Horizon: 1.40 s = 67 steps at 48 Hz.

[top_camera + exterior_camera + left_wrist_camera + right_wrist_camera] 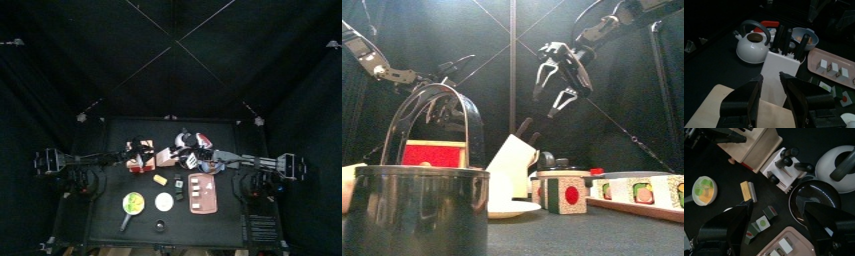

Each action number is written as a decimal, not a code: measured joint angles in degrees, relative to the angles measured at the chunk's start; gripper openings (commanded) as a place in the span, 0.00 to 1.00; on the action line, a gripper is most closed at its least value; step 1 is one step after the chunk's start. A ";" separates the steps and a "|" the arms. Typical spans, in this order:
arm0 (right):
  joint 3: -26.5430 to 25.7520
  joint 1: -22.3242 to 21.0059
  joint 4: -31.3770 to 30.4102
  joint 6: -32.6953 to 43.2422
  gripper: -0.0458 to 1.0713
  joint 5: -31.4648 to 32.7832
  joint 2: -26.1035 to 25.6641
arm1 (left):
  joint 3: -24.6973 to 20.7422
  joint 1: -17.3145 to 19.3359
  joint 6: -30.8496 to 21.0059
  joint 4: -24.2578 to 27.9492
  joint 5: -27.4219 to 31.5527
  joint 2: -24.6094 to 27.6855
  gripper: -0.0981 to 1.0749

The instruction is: Grab iron

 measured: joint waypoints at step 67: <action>17.75 -29.71 -20.13 -0.35 0.91 -23.29 9.32 | -2.81 -16.52 -0.26 0.62 -6.86 0.00 0.73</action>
